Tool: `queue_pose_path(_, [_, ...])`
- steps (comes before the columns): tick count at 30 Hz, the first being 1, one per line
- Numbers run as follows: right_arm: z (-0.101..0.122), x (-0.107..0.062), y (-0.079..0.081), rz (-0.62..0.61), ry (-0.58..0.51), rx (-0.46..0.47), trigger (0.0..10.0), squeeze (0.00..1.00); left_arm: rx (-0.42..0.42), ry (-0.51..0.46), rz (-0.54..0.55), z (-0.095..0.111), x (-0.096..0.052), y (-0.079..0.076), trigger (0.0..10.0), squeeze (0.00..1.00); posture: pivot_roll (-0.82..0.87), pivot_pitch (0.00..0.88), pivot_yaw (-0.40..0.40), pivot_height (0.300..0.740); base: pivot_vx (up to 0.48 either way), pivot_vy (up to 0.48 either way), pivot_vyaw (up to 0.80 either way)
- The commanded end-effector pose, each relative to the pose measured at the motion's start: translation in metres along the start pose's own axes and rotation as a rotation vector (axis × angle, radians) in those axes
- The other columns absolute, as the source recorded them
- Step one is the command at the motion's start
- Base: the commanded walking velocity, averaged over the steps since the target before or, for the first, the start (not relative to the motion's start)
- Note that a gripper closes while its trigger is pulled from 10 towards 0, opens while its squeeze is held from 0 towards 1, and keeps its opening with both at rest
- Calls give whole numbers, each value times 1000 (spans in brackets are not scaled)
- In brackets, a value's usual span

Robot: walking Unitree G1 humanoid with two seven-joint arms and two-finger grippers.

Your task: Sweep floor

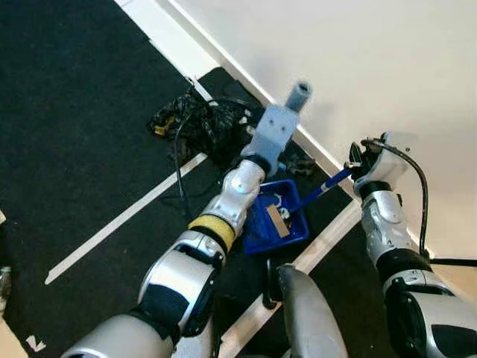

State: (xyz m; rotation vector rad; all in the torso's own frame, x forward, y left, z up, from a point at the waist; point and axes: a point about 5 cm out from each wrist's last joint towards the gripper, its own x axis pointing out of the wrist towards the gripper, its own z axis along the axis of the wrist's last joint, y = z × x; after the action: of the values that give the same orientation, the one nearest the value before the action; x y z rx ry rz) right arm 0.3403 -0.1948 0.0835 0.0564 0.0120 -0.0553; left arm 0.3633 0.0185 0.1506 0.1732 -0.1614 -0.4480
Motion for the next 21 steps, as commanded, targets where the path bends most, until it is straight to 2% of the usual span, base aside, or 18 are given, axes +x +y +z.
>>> queue_pose_path(1, [-45, -23, -1, 5, 210, -17, 10000, 0, -101, -66, -28, 26, 13, -42, 10000, 0, -29, 417, -117, 740, 0, 0, 0])
queue_pose_path(4, [-45, -24, -1, 5, 210, -19, 10000, 0, -178, -141, 36, 55, 24, -43, 10000, 0, -32, 417, -115, 740, 0, 0, 0])
queue_pose_path(5, [-45, -24, -2, 4, 211, -20, 10000, 0, -226, -161, 53, 65, 28, -43, 10000, 0, -32, 417, -114, 740, 0, 0, 0])
queue_pose_path(8, [-46, -24, -3, 2, 212, -20, 10000, 0, -292, -204, 55, 83, 33, -44, 10000, 0, -26, 419, -112, 740, 0, 0, 0])
queue_pose_path(9, [-46, -24, -3, 2, 212, -20, 10000, 0, -292, -204, 55, 83, 33, -44, 10000, 0, -26, 419, -112, 740, 0, 0, 0])
queue_pose_path(10, [-46, -24, -3, 1, 213, -18, 10000, 0, -329, -241, 48, 96, 36, -41, 10000, 0, -21, 427, -107, 740, 0, 0, 0])
queue_pose_path(11, [-46, -24, -3, 1, 213, -18, 10000, 0, -329, -241, 48, 96, 36, -41, 10000, 0, -21, 427, -107, 740, 0, 0, 0])
queue_pose_path(13, [-46, -24, -3, -1, 212, -14, 10000, 0, -372, -280, 43, 107, 36, -33, 10000, 0, -13, 428, -101, 740, 0, 0, 0])
queue_pose_path(16, [-45, -24, -3, -3, 210, -9, 10000, 0, -393, -315, 22, 114, 34, -19, 10000, 0, -2, 420, -95, 740, 0, 0, 0])
queue_pose_path(20, [-45, -24, -1, -2, 211, 0, 10000, 0, -413, -355, 21, 122, 15, 32, 10000, 0, 19, 426, -92, 740, 0, 0, 0])
queue_pose_path(21, [-45, -24, -1, -2, 211, 0, 10000, 0, -413, -355, 21, 122, 15, 32, 10000, 0, 19, 426, -92, 740, 0, 0, 0])
